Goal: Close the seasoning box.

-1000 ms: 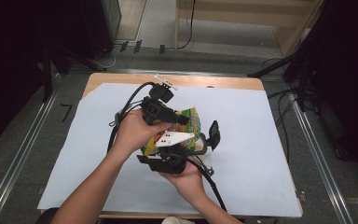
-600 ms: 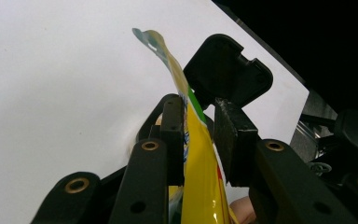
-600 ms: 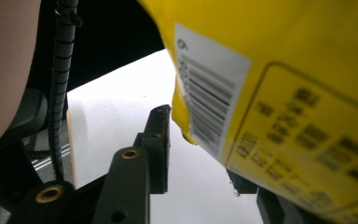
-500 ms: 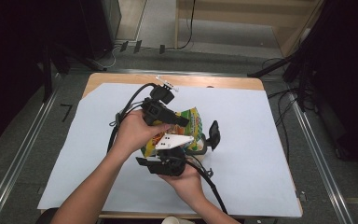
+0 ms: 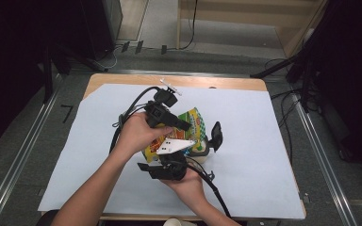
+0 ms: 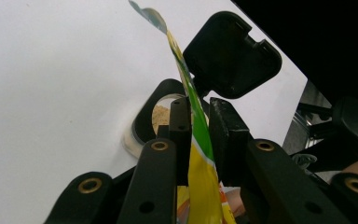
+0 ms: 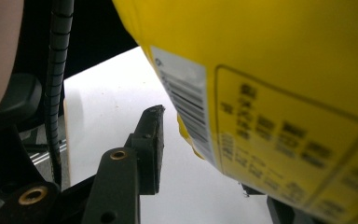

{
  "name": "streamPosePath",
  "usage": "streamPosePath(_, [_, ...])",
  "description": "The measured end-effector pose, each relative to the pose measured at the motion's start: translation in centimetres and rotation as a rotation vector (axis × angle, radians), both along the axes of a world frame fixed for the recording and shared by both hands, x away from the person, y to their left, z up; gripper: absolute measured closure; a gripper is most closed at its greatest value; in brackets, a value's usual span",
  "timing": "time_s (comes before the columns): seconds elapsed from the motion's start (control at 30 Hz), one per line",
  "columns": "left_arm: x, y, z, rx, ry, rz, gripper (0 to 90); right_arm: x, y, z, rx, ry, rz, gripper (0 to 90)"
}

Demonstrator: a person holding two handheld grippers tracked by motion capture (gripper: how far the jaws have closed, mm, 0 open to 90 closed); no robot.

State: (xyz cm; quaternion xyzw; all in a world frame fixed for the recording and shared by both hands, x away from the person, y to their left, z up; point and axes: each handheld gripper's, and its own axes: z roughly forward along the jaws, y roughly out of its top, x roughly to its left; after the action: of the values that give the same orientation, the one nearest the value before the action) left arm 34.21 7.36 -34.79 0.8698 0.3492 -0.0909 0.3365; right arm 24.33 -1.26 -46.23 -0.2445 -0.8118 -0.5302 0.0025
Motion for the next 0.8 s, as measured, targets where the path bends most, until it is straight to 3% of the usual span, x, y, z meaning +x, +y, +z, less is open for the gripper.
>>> streamPosePath(0.27, [0.1, 0.1, -0.8, 0.010, 0.018, -0.014, 85.6, 0.1, 0.0, -0.5, -0.017, 0.004, 0.007, 57.5])
streamPosePath(0.33, [0.2, 0.4, -1.0, -0.007, 0.035, -0.018, 86.4, 0.0, 0.1, -0.7, -0.027, 0.011, 0.008, 57.1])
streamPosePath(0.8, [-0.3, 2.5, -0.9, 0.003, 0.039, -0.038, 90.0, -0.2, 1.0, -1.3, -0.057, 0.013, 0.036, 50.9])
